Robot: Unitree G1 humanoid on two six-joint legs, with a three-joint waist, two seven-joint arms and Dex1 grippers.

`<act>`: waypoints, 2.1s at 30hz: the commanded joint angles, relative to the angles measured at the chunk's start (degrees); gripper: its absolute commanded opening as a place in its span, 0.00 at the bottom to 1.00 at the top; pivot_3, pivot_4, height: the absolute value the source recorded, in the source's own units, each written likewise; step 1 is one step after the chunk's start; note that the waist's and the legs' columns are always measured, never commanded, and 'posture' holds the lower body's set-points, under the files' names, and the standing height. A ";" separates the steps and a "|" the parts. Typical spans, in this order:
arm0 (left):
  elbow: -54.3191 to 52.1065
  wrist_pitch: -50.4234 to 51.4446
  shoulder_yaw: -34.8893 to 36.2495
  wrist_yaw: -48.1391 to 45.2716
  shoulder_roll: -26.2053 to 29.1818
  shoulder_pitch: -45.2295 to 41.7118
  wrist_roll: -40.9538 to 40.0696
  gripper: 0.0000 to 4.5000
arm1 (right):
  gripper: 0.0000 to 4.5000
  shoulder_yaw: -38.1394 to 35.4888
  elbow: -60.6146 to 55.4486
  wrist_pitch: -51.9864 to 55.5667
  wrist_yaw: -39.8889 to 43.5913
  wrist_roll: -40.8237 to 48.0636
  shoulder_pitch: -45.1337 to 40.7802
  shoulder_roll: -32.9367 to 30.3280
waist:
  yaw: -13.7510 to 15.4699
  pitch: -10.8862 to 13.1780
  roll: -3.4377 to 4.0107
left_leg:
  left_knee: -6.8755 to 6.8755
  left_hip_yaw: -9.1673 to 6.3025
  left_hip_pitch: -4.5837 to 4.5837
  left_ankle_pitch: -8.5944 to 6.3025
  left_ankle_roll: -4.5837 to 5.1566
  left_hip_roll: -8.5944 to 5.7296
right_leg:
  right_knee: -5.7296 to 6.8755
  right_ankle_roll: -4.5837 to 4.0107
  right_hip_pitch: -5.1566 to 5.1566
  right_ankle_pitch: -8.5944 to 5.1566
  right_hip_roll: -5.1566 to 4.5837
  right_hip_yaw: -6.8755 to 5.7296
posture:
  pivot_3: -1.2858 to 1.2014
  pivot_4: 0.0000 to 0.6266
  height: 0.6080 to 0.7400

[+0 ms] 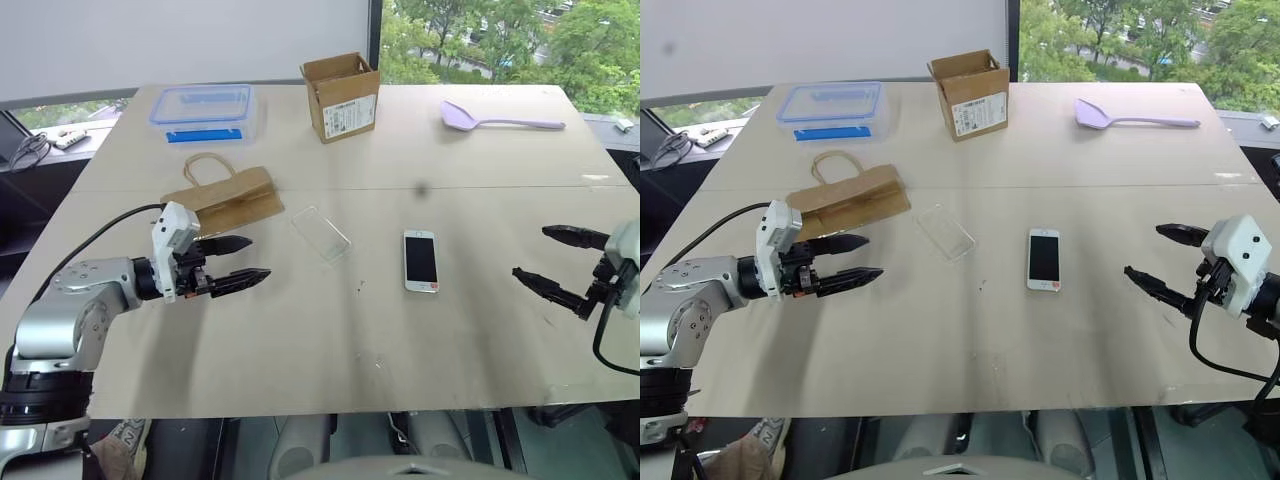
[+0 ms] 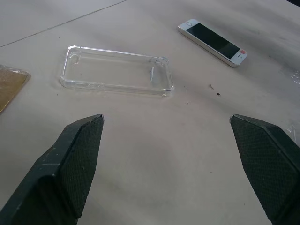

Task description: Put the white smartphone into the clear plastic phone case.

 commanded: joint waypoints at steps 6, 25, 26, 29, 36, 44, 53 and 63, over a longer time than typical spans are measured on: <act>0.41 2.32 -1.62 -1.26 0.41 -9.63 -1.18 0.98 | 1.00 -2.63 -2.81 5.15 3.20 9.22 -2.82 -3.16 | 0.19 0.02 -0.03 | 0.07 -0.05 -0.02 0.00 0.01 -0.01 | 0.02 0.01 0.03 0.00 0.02 -0.06 | 0.52 0.24 1.00; 57.18 -41.27 -32.17 -25.91 -6.82 -48.44 22.75 0.98 | 1.00 2.47 -20.38 10.23 -4.03 22.10 -1.84 1.11 | -0.01 0.09 -0.17 | 0.13 0.01 -0.11 -0.01 0.02 -0.10 | 0.00 0.06 0.00 0.03 0.19 0.02 | 0.52 0.24 1.00; 59.26 -42.92 -33.31 -25.91 -7.44 -49.51 23.27 0.98 | 1.00 2.31 -20.89 10.36 -4.58 22.56 -1.51 1.20 | 0.02 0.09 -0.18 | 0.13 0.00 -0.11 -0.02 0.04 -0.11 | 0.01 0.22 0.01 0.13 0.20 0.01 | 0.52 0.24 1.00; 64.75 -48.38 -35.02 -25.91 -9.72 -51.73 25.98 0.98 | 1.00 2.18 -22.71 10.51 -6.35 23.46 -0.32 1.42 | -0.07 0.10 -0.19 | 0.13 -0.01 -0.16 -0.04 0.07 -0.11 | 0.00 0.25 -0.01 0.14 0.20 0.00 | 0.52 0.24 1.00; 73.53 -55.78 -36.22 -22.73 -15.68 -54.25 36.74 0.93 | 1.00 2.74 -25.29 10.05 -9.75 23.67 1.74 2.15 | -0.14 0.13 -0.25 | 0.17 0.00 -0.18 -0.06 0.11 -0.13 | 0.00 0.28 -0.01 0.14 0.21 0.00 | 0.52 0.24 1.00; 75.11 -54.87 -33.00 -21.46 -17.34 -54.28 40.07 0.23 | 1.00 1.77 -27.12 8.46 -12.96 21.58 4.98 3.65 | -0.18 0.14 -0.27 | 0.18 -0.01 -0.13 -0.06 0.11 -0.12 | 0.06 0.29 0.00 0.14 0.23 -0.01 | 0.52 0.24 1.00; 52.64 -32.75 -32.29 -25.91 -14.13 -47.68 31.99 0.01 | 1.00 3.18 -29.50 12.08 -18.15 18.89 7.54 1.74 | -0.27 0.14 -0.27 | 0.20 -0.03 -0.14 -0.06 0.11 -0.07 | 0.13 0.28 0.00 0.14 0.22 0.00 | 0.52 0.24 1.00; 16.14 -8.15 -31.86 -14.69 -14.08 -32.41 34.36 0.01 | 1.00 9.59 -30.61 12.55 -22.53 16.19 5.20 2.55 | 0.23 0.13 -0.25 | 0.21 -0.07 -0.08 -0.06 0.11 0.05 | 0.16 0.26 0.03 0.13 0.23 0.01 | 0.52 0.24 1.00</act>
